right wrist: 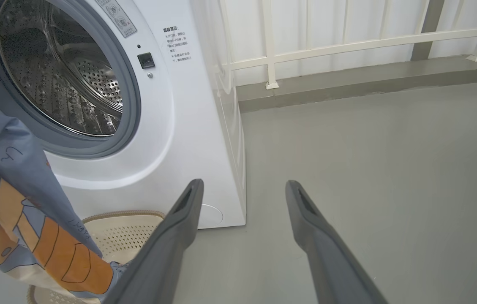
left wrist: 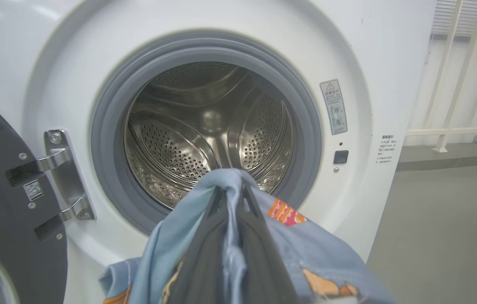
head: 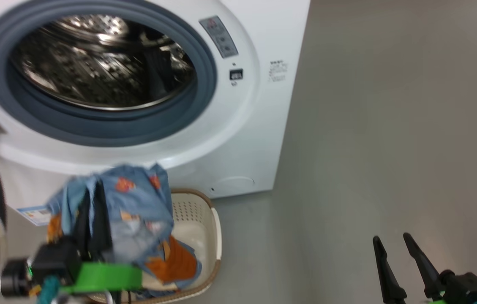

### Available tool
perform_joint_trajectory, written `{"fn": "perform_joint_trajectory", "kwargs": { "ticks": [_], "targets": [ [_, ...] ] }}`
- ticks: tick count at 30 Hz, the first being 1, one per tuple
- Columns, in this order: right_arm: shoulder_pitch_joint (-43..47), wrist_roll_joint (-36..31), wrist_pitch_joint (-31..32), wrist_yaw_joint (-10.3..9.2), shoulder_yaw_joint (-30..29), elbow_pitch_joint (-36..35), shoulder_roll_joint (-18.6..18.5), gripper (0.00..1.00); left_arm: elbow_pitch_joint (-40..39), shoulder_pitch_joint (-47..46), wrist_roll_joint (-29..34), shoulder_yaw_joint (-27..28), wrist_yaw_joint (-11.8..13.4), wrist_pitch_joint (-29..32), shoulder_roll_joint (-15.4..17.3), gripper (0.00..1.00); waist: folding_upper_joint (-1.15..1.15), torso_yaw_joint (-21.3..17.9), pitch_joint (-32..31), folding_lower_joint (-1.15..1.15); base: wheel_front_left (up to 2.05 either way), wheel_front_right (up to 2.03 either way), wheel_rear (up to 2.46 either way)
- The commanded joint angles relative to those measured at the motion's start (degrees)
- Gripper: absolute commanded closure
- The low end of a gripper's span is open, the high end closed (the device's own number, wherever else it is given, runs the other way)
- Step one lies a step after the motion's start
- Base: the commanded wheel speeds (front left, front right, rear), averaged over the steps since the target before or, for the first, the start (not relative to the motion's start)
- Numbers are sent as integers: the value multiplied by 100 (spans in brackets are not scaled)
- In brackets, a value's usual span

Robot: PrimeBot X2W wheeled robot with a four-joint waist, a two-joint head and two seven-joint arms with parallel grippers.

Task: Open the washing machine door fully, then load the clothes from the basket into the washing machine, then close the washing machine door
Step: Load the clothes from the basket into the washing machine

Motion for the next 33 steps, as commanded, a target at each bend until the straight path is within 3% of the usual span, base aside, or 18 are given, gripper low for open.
{"fn": "perform_joint_trajectory", "kwargs": {
  "ticks": [1,9,17,25,33],
  "targets": [
    [-268,114,-28,57,160,-114,-28,0,8,-533,104,297,-34,-37,34,100,0,-363,504,0,0,0,0],
    [-655,353,-28,57,321,-25,-5,0,659,-1918,333,609,-151,-37,292,100,0,-711,1209,0,0,0,0],
    [-1075,592,-28,57,475,82,2,0,1871,-3720,615,879,-180,-37,944,100,0,-1051,2115,0,0,0,0],
    [-1325,815,-28,57,618,162,4,0,3288,-5245,838,902,-60,-37,1446,100,0,-1292,2792,0,0,0,0],
    [-1390,960,-28,57,781,201,4,0,4046,-6388,1099,741,43,-37,1864,100,0,-1522,3181,0,0,0,0]
  ]
}}
